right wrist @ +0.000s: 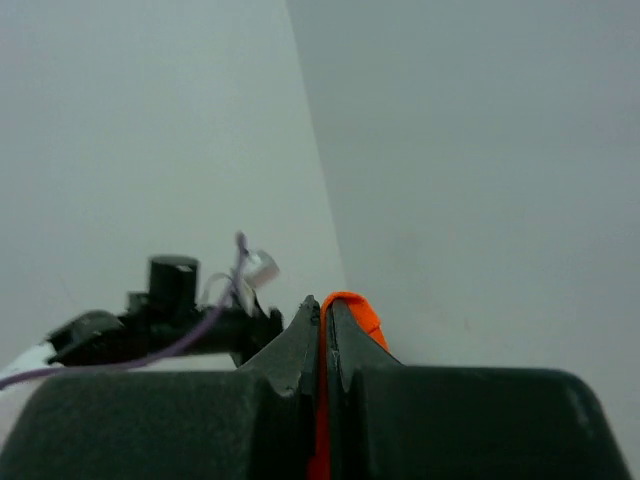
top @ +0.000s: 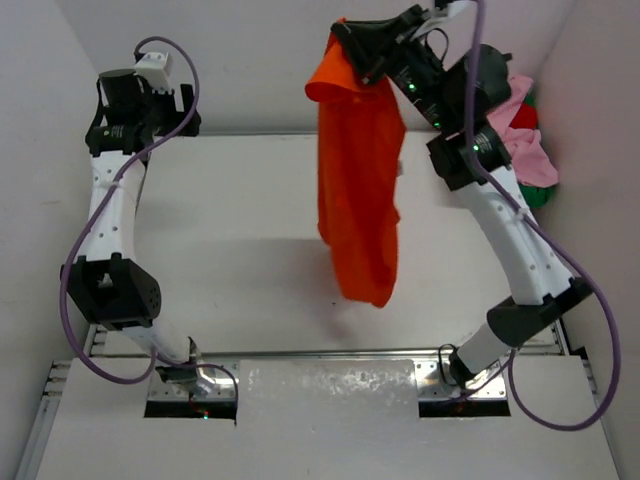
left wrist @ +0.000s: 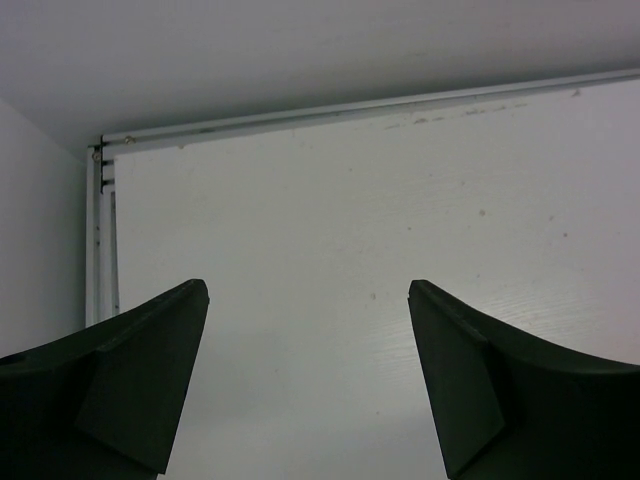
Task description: Fold and stack the t-shirts
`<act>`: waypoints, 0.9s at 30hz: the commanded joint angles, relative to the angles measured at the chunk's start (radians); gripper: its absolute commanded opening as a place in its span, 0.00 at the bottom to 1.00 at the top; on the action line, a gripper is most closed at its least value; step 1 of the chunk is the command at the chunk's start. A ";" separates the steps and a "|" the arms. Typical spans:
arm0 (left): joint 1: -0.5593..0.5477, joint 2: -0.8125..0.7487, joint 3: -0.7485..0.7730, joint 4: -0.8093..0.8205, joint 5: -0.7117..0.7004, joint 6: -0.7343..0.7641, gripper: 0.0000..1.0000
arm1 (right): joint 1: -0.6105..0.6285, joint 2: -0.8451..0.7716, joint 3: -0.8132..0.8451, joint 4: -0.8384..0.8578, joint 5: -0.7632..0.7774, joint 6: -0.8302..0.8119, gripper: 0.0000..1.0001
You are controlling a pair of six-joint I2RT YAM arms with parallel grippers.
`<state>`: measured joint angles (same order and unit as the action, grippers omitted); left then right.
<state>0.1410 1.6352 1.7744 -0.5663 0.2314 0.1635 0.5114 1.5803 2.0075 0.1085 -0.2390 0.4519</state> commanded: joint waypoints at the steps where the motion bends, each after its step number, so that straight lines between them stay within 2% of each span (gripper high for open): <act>1: 0.032 -0.049 0.056 0.033 0.100 -0.051 0.81 | -0.002 0.070 -0.030 -0.013 0.064 0.057 0.00; 5: 0.063 -0.041 0.074 0.008 0.154 -0.049 0.81 | -0.005 0.098 -0.171 -0.104 0.234 0.002 0.00; 8: 0.060 -0.029 0.092 -0.032 0.228 0.016 0.80 | -0.019 0.122 -0.262 -0.203 0.260 0.005 0.00; 11: 0.045 -0.006 0.083 -0.076 0.238 0.085 0.76 | -0.071 0.156 -0.378 -0.263 0.244 0.065 0.00; 13: -0.006 0.015 0.059 -0.151 0.212 0.172 0.71 | -0.129 0.190 -0.460 -0.270 0.166 0.102 0.00; 14: -0.035 0.034 0.042 -0.180 0.185 0.209 0.70 | -0.148 0.246 -0.470 -0.279 0.137 0.106 0.09; 15: -0.097 0.041 0.021 -0.213 0.166 0.249 0.70 | -0.168 0.283 -0.460 -0.317 0.077 0.103 0.31; 16: -0.128 0.049 -0.033 -0.278 0.155 0.336 0.68 | -0.206 0.325 -0.437 -0.351 0.046 0.090 0.66; 17: -0.186 0.054 -0.068 -0.306 0.148 0.368 0.66 | -0.221 0.413 -0.396 -0.403 0.029 0.041 0.72; 19: -0.221 0.034 -0.197 -0.349 0.146 0.447 0.64 | -0.235 0.498 -0.249 -0.629 0.076 -0.072 0.81; 21: -0.227 0.005 -0.300 -0.334 0.111 0.506 0.64 | -0.235 0.486 -0.288 -0.622 0.113 -0.106 0.82; 22: -0.228 -0.011 -0.399 -0.327 0.089 0.527 0.63 | -0.235 0.466 -0.329 -0.587 0.121 -0.111 0.80; 24: -0.231 -0.046 -0.482 -0.319 0.040 0.559 0.62 | -0.235 0.405 -0.450 -0.487 0.106 -0.116 0.64; 27: -0.257 -0.058 -0.564 -0.380 0.048 0.579 0.58 | -0.229 0.362 -0.547 -0.408 0.079 -0.110 0.32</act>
<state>-0.1143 1.6650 1.2240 -0.9028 0.3035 0.6533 0.2600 2.0583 1.5105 -0.4004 -0.1333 0.3721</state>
